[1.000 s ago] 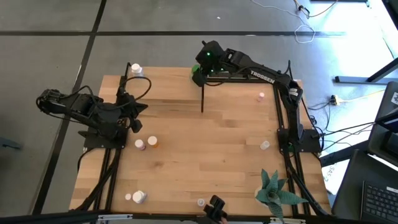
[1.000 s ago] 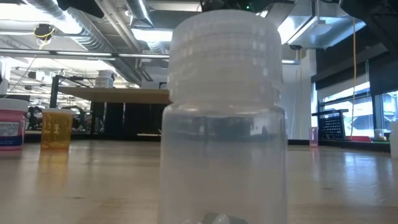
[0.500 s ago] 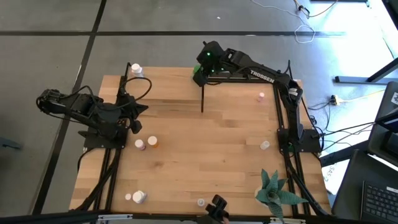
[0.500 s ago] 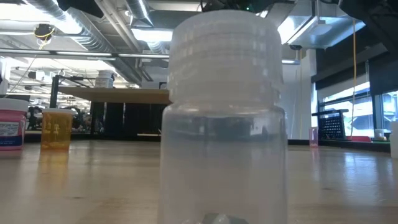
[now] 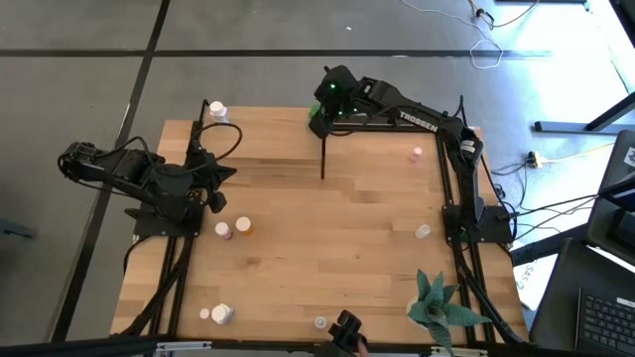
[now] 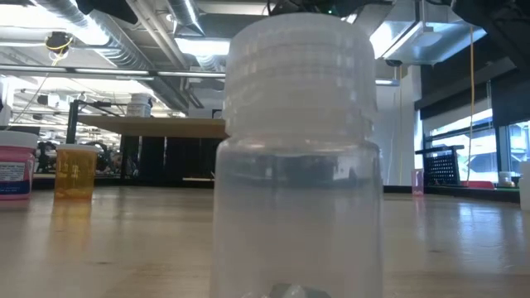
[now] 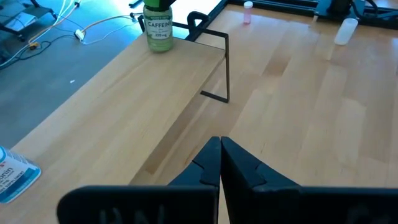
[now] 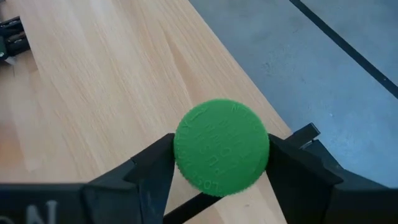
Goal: Pick and place medicine bottles onto shelf by color
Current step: Put the green pill bottle on the shelf, then put the white pink pill bottle on the shelf
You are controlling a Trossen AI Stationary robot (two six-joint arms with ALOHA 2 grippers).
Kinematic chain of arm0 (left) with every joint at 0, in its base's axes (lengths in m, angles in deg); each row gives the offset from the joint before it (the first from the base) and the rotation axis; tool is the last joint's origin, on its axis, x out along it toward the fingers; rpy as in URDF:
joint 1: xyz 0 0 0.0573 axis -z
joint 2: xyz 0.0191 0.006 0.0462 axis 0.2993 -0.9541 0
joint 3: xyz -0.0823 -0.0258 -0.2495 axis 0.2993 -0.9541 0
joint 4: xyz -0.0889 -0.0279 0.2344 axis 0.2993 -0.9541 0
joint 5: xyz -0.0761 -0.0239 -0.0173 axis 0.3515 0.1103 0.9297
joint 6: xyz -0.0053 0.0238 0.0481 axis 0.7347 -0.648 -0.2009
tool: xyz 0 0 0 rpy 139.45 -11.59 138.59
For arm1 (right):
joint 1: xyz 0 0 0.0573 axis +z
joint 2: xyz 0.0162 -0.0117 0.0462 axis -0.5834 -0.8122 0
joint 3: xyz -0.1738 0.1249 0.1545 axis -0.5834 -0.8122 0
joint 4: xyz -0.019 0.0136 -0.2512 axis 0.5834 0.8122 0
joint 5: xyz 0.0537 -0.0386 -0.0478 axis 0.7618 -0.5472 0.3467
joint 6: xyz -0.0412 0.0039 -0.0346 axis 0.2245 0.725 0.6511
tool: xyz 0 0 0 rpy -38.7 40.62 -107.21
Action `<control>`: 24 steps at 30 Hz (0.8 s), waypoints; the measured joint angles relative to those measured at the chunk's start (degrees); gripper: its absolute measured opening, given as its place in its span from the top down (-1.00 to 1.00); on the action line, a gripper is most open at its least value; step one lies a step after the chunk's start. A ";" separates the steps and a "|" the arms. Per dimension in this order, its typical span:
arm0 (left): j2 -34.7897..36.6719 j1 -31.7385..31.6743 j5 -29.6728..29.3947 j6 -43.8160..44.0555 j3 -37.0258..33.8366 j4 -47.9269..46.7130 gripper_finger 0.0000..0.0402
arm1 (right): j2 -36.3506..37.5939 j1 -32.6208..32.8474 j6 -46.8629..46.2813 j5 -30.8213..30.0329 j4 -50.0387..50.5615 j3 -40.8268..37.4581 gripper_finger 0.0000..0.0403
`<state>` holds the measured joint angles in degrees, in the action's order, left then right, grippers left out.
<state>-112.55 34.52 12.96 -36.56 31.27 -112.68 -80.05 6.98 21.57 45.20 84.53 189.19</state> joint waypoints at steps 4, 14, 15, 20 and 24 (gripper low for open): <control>0.00 0.00 0.00 -0.02 0.00 0.00 1.00 | 0.00 0.00 -0.06 0.00 0.00 0.00 -0.24; 0.00 0.00 -0.02 -0.02 0.00 -0.02 1.00 | 0.00 0.00 0.19 -0.06 -0.42 0.00 -0.25; 0.00 0.00 -0.02 -0.02 0.00 -0.02 1.00 | 0.00 0.00 0.96 -0.10 -0.42 0.00 -0.25; 0.04 0.00 1.42 0.04 0.00 -0.84 1.00 | 0.71 0.15 4.91 -0.54 0.76 0.66 -0.25; 0.35 0.00 3.59 2.91 0.00 -3.44 1.00 | 2.70 1.75 10.22 -0.83 2.46 2.45 -0.25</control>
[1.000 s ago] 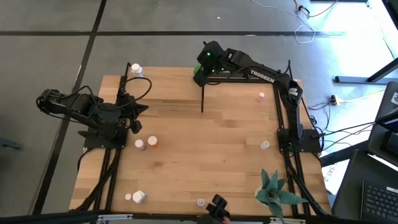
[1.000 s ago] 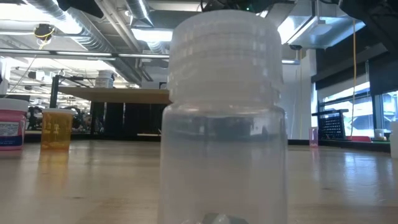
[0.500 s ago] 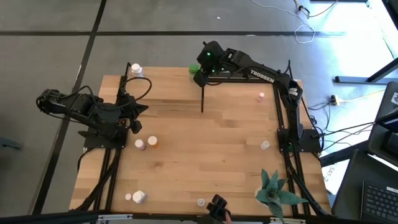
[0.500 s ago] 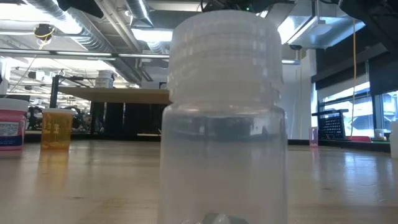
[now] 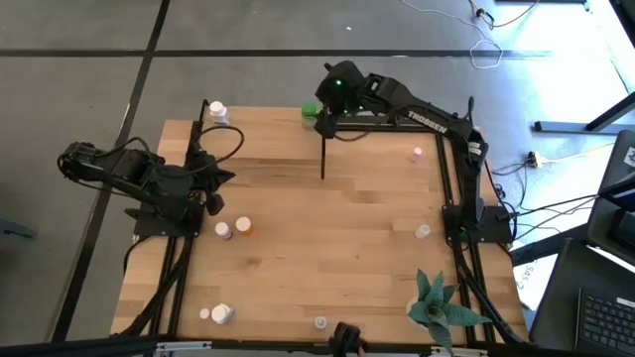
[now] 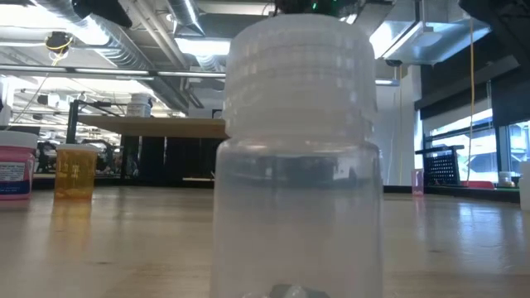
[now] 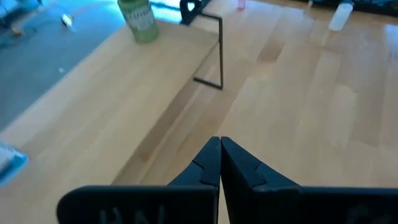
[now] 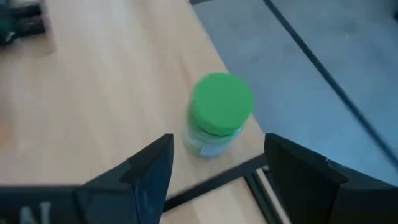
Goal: Pick and place medicine bottles onto shelf by color
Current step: Put the white pink pill bottle on the shelf
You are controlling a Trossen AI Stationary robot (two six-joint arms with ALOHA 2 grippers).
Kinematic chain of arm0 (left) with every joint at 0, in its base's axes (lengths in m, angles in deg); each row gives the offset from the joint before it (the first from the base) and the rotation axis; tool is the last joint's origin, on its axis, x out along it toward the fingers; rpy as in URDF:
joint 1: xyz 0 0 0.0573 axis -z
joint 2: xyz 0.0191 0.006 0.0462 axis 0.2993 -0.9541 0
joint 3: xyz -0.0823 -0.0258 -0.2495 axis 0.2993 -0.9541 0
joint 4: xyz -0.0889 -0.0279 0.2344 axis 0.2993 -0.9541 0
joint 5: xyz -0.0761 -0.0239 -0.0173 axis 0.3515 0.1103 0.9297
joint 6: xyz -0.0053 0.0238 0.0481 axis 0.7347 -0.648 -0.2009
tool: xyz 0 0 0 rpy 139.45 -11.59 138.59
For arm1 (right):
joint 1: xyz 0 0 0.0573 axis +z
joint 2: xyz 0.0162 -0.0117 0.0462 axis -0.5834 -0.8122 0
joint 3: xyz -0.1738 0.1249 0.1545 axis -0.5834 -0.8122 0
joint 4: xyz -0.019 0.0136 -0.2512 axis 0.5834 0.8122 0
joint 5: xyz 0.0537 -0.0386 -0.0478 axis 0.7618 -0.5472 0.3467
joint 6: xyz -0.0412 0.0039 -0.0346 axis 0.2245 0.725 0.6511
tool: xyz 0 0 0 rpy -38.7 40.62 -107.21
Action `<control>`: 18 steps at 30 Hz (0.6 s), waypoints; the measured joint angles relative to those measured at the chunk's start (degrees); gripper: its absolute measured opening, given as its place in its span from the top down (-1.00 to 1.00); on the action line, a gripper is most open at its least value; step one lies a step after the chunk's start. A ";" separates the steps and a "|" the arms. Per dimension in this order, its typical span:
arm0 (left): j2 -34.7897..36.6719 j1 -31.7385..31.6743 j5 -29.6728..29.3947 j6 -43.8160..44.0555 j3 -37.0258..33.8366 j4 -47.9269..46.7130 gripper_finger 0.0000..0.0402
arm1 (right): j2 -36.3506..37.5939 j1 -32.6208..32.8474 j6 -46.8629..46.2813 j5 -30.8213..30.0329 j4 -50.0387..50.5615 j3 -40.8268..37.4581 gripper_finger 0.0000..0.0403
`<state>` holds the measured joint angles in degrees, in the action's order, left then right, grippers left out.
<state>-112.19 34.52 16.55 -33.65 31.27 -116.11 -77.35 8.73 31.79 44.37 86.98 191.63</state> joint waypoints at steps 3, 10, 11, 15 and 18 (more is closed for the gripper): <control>0.41 0.02 2.79 1.85 0.00 -2.72 1.00 | 1.08 2.50 3.80 0.15 2.03 2.11 -0.25; 0.40 0.02 13.33 5.75 0.00 -8.72 1.00 | 1.45 10.08 13.57 0.27 7.56 7.61 -0.25; 0.40 0.02 15.60 6.68 0.00 -9.84 1.00 | 1.45 11.16 14.14 0.33 7.90 7.73 -0.25; 0.36 0.12 22.95 11.91 0.00 -14.03 1.00 | 1.45 14.32 15.25 5.08 9.49 8.09 -0.25; -0.41 0.62 29.20 15.24 0.00 -16.96 1.00 | 1.45 15.68 15.29 10.87 10.79 7.93 -0.25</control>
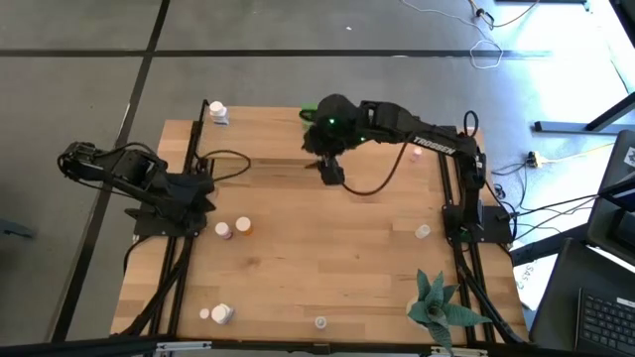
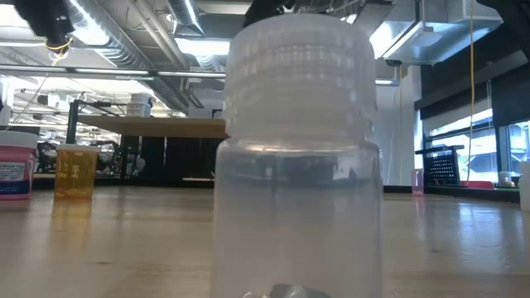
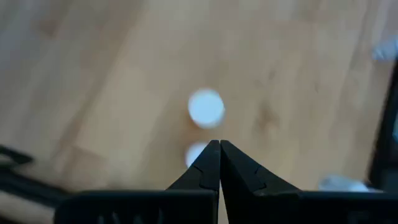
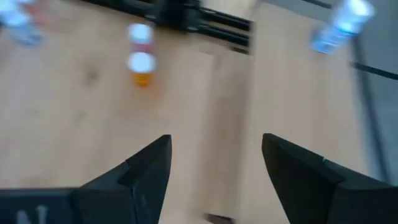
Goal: Pick and place medicine bottles onto shelf by color
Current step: Put the white pink pill bottle on the shelf
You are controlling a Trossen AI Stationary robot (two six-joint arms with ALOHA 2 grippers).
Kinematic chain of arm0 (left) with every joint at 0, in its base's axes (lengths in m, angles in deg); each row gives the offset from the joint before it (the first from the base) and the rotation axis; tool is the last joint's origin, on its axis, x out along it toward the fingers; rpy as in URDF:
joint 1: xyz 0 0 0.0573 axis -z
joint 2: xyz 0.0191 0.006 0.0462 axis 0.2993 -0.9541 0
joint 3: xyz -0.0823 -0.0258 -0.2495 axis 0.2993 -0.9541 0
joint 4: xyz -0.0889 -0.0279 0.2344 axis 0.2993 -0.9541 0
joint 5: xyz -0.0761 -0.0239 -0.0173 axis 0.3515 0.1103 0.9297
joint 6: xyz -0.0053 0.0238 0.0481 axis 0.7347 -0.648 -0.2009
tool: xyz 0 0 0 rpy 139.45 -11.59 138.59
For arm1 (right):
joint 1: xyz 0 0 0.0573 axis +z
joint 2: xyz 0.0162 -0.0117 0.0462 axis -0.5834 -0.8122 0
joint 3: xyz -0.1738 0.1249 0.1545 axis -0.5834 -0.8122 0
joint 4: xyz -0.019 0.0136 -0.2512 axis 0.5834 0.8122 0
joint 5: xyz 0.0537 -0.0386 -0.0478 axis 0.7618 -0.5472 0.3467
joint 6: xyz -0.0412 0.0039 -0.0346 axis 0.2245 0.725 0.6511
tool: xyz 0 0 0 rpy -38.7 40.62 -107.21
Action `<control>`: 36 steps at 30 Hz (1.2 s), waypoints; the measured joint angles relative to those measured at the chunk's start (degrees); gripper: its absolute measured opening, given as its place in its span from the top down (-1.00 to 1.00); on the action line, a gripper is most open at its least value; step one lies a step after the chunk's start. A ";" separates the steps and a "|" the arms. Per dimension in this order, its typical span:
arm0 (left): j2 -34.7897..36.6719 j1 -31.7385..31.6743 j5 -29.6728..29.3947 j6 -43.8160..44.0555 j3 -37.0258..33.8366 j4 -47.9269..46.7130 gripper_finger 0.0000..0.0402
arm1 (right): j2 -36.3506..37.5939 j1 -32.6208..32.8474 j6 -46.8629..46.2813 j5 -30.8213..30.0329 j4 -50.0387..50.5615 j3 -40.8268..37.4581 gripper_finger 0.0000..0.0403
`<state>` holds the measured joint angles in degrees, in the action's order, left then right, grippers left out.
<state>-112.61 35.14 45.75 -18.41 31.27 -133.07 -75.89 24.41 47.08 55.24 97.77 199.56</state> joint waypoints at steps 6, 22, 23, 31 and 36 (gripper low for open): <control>-1.27 1.65 3.85 2.65 0.00 -2.21 1.00 | 0.00 1.62 0.05 12.25 1.36 -0.04 -0.25; -6.74 4.98 4.81 5.53 0.00 -2.21 1.00 | 0.00 1.92 -0.75 20.82 3.23 -0.08 -0.25; -6.78 4.98 4.87 5.79 0.00 -2.20 1.00 | 0.00 1.92 -0.85 20.82 3.21 -0.08 -0.25; -6.71 4.98 5.18 7.40 0.00 -2.21 1.00 | 0.00 1.92 -1.04 20.82 3.01 -0.10 -0.25; -6.71 4.98 5.16 8.01 0.00 -2.21 1.00 | 0.00 1.92 -1.04 20.82 2.44 -0.10 -0.25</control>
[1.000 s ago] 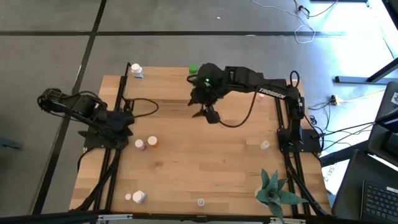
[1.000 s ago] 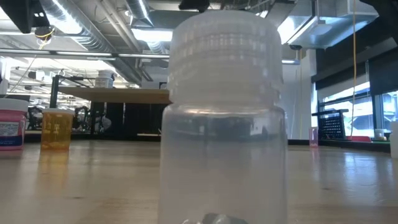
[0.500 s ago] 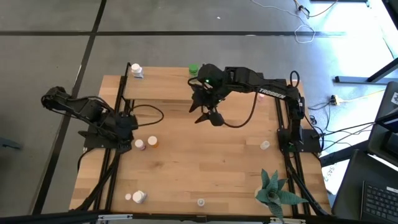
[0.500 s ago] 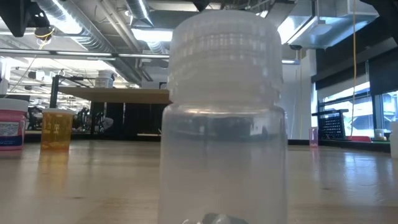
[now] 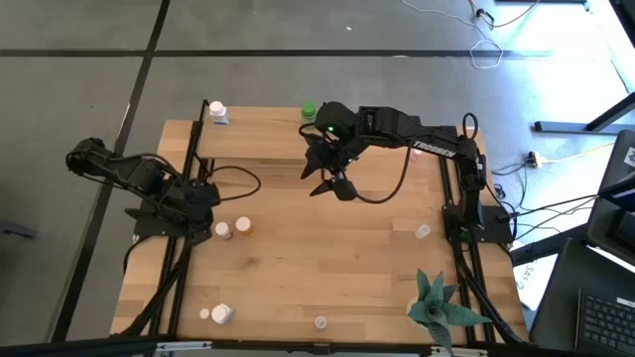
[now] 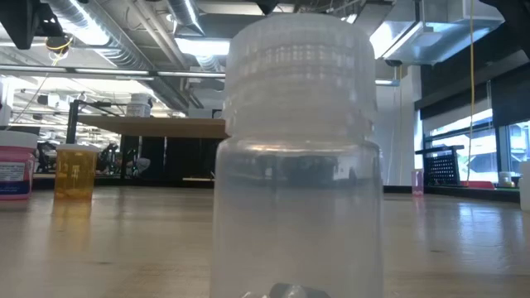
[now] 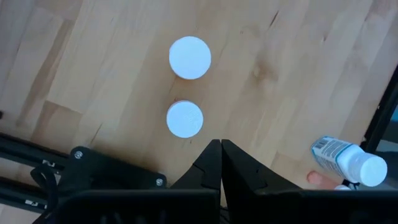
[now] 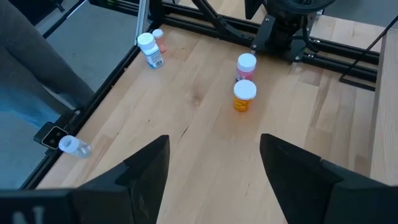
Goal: Pick and place medicine bottles onto shelf by color
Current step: Put the white pink pill bottle on the shelf
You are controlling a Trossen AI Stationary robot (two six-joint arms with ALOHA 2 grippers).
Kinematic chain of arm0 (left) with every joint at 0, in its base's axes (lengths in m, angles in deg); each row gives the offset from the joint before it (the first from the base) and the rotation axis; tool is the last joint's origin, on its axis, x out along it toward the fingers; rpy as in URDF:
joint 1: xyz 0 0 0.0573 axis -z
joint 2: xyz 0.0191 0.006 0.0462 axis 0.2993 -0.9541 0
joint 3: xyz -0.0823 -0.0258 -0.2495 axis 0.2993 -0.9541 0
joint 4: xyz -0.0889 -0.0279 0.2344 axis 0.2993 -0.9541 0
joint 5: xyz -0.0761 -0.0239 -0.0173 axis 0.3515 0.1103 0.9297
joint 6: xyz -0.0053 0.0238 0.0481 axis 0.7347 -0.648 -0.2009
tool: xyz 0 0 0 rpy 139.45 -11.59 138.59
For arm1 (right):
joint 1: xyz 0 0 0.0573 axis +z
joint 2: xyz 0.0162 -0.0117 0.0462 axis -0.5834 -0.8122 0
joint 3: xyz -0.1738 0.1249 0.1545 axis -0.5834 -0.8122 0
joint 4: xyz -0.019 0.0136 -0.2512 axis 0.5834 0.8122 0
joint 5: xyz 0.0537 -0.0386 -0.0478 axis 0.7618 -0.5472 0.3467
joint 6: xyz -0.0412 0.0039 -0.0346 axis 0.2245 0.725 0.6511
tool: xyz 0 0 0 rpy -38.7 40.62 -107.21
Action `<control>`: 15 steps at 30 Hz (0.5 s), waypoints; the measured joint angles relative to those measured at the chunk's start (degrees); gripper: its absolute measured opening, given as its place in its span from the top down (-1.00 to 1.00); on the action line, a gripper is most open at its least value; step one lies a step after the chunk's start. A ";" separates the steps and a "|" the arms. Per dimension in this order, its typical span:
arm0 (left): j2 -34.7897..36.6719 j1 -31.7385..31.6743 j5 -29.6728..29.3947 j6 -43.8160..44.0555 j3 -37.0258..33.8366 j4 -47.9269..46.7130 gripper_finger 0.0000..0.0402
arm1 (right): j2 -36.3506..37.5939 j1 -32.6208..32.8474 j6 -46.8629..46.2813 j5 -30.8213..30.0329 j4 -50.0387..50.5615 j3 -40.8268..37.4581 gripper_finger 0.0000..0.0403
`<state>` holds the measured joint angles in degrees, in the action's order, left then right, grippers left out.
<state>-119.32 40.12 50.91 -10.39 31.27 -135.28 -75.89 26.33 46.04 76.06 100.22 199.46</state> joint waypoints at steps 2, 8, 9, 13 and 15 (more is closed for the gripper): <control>0.00 0.00 -0.02 2.26 0.00 0.00 1.00 | 0.00 0.00 -0.01 0.00 0.00 -0.02 -0.25; 0.00 0.00 -0.76 6.46 0.00 0.00 0.99 | 0.00 0.00 0.00 0.00 0.00 -0.02 -0.25; 0.00 0.00 -0.74 7.37 0.00 0.00 0.98 | 0.00 0.00 -0.01 0.00 0.00 -0.02 -0.25; 0.00 -0.02 -0.49 7.39 0.00 -0.08 0.81 | 0.00 0.00 0.00 0.00 0.02 -0.02 -0.25; 0.00 -0.01 -0.37 6.46 0.00 -0.31 0.67 | 0.00 0.00 0.00 0.00 0.02 -0.02 -0.25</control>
<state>-119.32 40.11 50.54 -3.93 31.27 -135.59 -75.89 26.33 46.04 76.06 100.24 199.44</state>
